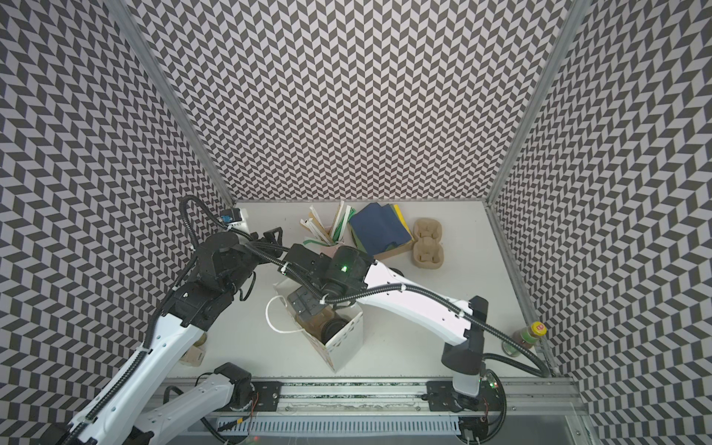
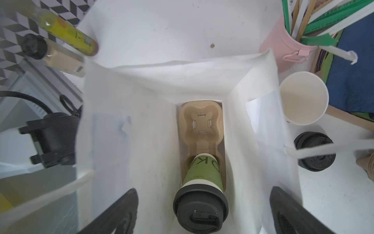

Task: Pack a coffee takeout order
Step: Place the coffee cup in the cup tray.

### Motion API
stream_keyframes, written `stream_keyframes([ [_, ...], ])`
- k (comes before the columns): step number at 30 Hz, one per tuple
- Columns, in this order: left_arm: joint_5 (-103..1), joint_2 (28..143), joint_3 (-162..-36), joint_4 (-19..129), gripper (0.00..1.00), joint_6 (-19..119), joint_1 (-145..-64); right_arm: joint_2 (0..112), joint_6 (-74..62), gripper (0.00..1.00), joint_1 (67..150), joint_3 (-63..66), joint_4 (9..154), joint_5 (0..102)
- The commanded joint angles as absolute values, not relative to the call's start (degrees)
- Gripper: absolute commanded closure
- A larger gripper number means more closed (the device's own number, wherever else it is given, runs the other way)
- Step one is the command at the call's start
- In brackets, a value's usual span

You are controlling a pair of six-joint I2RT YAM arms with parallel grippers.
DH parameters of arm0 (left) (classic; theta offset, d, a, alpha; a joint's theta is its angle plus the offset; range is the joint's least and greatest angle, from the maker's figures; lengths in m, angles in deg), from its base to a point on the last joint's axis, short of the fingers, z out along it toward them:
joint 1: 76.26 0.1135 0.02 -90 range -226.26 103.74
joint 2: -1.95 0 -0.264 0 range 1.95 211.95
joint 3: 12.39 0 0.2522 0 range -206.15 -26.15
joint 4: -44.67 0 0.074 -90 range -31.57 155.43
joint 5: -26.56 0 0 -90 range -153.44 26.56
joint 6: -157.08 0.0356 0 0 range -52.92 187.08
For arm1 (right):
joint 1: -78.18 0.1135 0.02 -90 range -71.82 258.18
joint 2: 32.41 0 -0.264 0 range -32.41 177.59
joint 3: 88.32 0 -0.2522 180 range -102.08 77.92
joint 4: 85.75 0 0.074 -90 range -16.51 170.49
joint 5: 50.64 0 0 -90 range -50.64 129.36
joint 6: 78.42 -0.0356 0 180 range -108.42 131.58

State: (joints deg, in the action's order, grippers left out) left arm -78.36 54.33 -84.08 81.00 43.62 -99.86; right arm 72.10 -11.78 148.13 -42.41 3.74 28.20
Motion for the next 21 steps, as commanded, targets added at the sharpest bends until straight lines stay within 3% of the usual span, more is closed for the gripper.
stream_keyframes([
  [1,-79.4,53.7,-83.5,79.9,0.24,43.0,-100.1,67.8,-11.5,0.01,149.4,-45.7,4.4,25.7],
  [6,-79.7,53.2,-83.4,79.6,0.24,43.1,-100.4,64.0,-11.4,0.01,149.5,-48.9,4.6,21.3],
  [12,-80.3,51.7,-82.8,78.6,0.24,43.3,-101.6,58.4,-15.4,0.00,148.8,-49.3,6.8,6.4],
  [21,-86.7,47.2,-80.5,76.3,0.24,43.5,-106.0,48.7,-12.9,0.03,126.3,-22.9,29.6,18.3],
])
